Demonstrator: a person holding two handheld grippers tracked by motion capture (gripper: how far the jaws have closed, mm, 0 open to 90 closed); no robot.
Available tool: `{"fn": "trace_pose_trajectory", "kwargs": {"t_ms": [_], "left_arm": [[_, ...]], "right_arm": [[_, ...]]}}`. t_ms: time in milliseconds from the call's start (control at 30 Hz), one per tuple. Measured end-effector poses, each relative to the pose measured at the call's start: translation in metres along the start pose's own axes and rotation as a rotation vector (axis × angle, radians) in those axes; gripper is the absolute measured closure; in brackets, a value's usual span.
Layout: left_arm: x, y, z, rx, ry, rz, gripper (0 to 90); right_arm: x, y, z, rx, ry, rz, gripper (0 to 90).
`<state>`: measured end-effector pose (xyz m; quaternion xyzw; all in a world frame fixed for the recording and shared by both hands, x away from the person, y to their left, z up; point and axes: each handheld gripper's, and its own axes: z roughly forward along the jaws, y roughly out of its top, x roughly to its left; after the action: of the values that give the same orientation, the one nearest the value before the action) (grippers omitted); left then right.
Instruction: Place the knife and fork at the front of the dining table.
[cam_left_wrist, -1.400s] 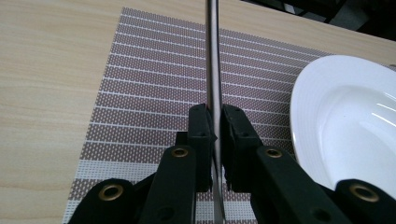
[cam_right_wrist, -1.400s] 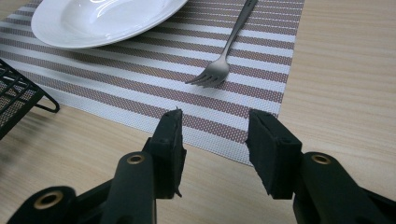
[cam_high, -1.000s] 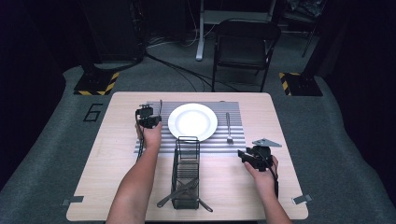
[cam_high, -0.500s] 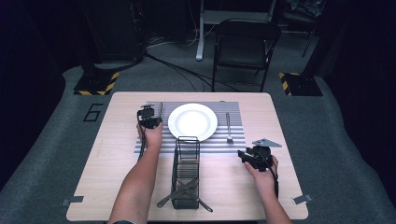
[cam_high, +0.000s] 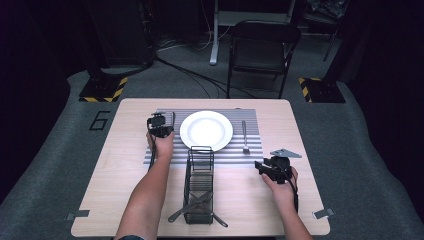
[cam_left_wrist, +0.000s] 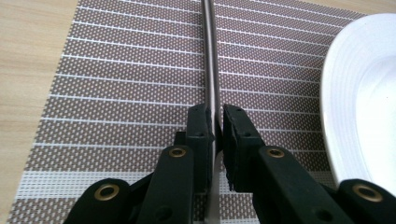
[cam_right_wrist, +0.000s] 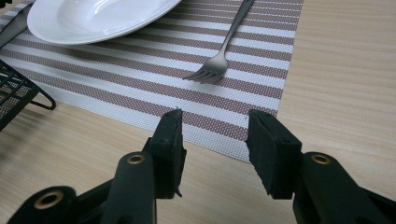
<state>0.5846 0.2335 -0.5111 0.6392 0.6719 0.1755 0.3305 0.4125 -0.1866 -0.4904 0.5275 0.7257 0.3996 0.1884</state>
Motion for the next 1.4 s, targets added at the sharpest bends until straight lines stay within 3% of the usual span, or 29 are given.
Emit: {"fn": "trace_pose_trajectory", "kwargs": {"t_ms": [267,367,633,900,1167,1400], "left_arm": [[0.006,0.0,-0.002,0.007,-0.01,0.015,77.0],[0.006,0.0,-0.003,0.009,-0.015,0.025,68.6],[0.012,0.004,-0.016,-0.014,-0.06,0.012,58.1],[0.018,0.008,-0.032,-0.041,-0.076,0.006,52.3],[0.022,0.008,-0.06,-0.074,-0.11,0.08,49.2],[0.029,-0.007,-0.083,-0.1,-0.154,0.124,47.5]], "right_arm": [[-0.001,0.0,0.001,0.004,0.001,0.0,55.4],[-0.001,0.0,0.001,0.002,0.002,0.0,55.4],[-0.002,0.0,0.001,0.001,-0.001,0.008,55.4],[-0.001,0.001,0.001,0.0,-0.001,-0.001,55.4],[-0.003,0.001,-0.002,-0.011,-0.013,0.003,55.0],[0.0,0.001,-0.001,-0.005,-0.014,-0.001,54.3]]}}
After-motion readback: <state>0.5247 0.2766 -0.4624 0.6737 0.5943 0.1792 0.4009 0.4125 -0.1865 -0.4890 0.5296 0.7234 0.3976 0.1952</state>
